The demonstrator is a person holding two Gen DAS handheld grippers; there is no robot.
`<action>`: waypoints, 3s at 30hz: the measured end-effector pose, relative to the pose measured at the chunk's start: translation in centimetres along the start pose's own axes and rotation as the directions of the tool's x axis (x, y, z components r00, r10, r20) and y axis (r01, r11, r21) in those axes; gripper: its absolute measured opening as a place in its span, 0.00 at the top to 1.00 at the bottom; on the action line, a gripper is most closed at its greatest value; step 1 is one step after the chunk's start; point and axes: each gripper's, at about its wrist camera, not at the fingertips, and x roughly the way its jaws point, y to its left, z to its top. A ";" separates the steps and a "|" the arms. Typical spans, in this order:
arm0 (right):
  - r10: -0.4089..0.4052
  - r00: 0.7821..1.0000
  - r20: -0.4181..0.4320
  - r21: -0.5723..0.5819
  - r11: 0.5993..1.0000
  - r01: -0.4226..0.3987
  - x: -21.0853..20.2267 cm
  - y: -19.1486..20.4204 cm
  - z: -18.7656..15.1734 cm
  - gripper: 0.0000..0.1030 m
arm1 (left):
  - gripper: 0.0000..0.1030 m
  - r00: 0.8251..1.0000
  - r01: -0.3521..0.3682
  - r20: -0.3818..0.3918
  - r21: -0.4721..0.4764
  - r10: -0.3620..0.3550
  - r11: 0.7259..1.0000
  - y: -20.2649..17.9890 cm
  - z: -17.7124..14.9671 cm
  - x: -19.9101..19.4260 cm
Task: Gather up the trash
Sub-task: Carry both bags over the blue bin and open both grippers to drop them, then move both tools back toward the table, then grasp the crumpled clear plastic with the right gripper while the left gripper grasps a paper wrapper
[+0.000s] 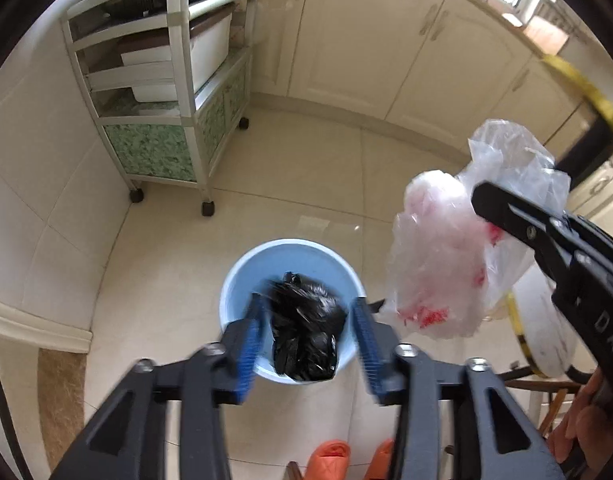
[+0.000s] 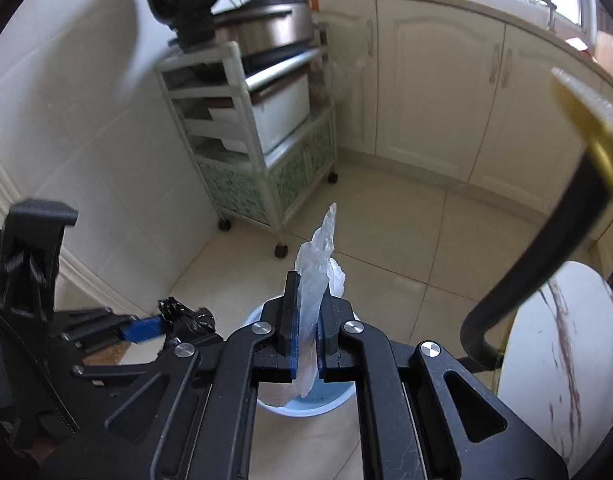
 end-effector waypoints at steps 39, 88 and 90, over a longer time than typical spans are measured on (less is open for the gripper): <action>-0.274 0.765 0.583 0.167 0.962 0.217 -41.2 -1.3 -6.3 0.00 | 0.01 0.717 -0.082 0.691 0.208 -0.087 0.975 -19.2 -16.5 -34.0; -0.156 0.963 0.221 0.490 0.871 0.028 -31.3 -35.3 -8.4 0.73 | 0.01 0.905 0.037 0.336 0.548 -0.261 0.836 -45.8 5.3 -13.3; -0.175 0.954 0.244 0.489 0.872 0.035 -32.6 -35.2 -9.0 0.74 | 0.01 0.907 0.047 0.323 0.558 -0.269 0.828 -46.7 5.4 -12.8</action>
